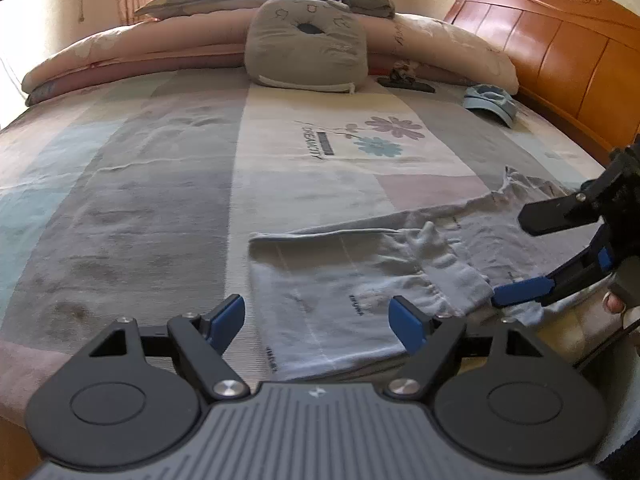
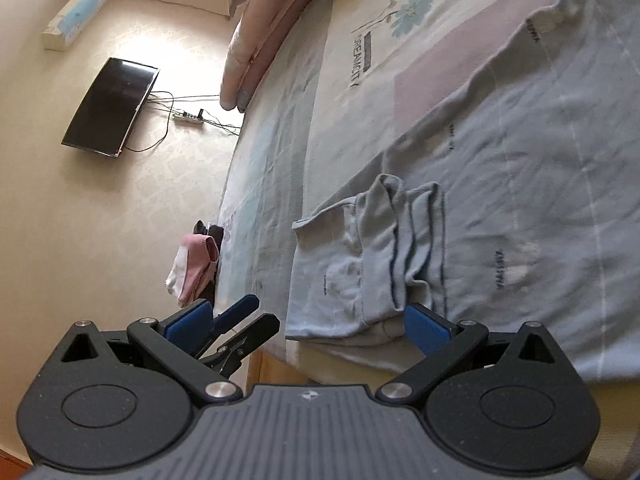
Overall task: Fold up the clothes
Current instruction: 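Press the pants flat with the left tool while the right tool smooths the shirt edge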
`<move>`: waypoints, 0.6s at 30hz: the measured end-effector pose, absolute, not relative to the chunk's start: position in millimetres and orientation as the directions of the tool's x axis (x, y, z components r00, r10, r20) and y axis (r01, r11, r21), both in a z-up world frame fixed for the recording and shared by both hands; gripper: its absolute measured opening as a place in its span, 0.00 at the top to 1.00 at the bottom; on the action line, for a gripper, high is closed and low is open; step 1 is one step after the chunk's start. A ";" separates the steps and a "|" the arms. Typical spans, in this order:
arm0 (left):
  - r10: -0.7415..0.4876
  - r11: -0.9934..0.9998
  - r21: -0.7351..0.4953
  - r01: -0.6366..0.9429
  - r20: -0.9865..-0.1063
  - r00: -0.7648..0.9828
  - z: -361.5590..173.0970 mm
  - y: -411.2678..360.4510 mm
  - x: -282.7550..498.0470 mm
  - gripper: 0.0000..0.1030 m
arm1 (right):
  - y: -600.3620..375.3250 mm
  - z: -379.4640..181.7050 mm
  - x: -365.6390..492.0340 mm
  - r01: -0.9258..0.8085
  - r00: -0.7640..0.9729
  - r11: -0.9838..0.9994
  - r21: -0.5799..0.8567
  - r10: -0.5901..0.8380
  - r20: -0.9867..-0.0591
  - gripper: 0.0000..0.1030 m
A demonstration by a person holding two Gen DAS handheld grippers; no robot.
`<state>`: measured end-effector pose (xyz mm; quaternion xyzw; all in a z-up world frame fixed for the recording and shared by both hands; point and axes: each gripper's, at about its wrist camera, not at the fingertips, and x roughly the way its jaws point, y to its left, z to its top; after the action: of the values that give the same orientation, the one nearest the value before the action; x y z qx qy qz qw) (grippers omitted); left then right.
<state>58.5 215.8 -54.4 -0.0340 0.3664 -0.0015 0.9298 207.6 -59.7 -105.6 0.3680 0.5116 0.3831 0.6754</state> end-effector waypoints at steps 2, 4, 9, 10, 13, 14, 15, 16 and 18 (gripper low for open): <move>-0.032 0.997 -0.075 -0.025 -0.673 0.739 -53.9 220.1 56.7 0.23 | -54.6 -107.4 210.3 -0.122 0.187 0.463 0.878 0.879 -0.438 0.00; -0.038 0.996 -0.088 -0.028 -0.666 0.745 -53.5 223.8 54.7 0.23 | -52.9 -111.6 213.4 -0.092 0.196 0.476 0.875 0.870 -0.453 0.00; -0.040 0.994 -0.099 -0.035 -0.663 0.748 -55.9 230.7 51.1 0.22 | -44.2 -97.9 212.8 -0.139 0.208 0.475 0.869 0.872 -0.443 0.00; -0.039 0.994 -0.100 -0.037 -0.664 0.747 -57.0 232.0 50.9 0.22 | -40.9 -94.5 212.5 -0.165 0.210 0.477 0.863 0.872 -0.442 0.00; -0.041 0.993 -0.107 -0.042 -0.666 0.745 -59.3 235.4 50.4 0.22 | -34.9 -107.0 216.7 -0.137 0.181 0.508 0.851 0.857 -0.482 0.00; -0.040 0.993 -0.108 -0.043 -0.665 0.745 -59.6 236.4 50.0 0.22 | -37.9 -112.1 217.6 -0.122 0.183 0.489 0.864 0.866 -0.465 0.00; -0.040 0.993 -0.110 -0.044 -0.665 0.746 -60.0 237.4 49.6 0.22 | -42.4 -115.3 217.9 -0.113 0.193 0.462 0.880 0.879 -0.436 0.00; -0.042 0.993 -0.113 -0.044 -0.666 0.745 -60.4 238.7 49.0 0.22 | -46.8 -118.6 218.2 -0.104 0.203 0.434 0.895 0.890 -0.408 0.00; -0.043 0.992 -0.116 -0.047 -0.668 0.743 -62.1 240.0 49.6 0.22 | -51.0 -120.1 218.6 -0.092 0.211 0.421 0.902 0.894 -0.395 0.03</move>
<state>49.6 240.0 -62.1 -0.0629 0.3586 0.0012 0.9314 218.6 -51.0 -120.1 0.3935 0.5094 0.3672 0.6715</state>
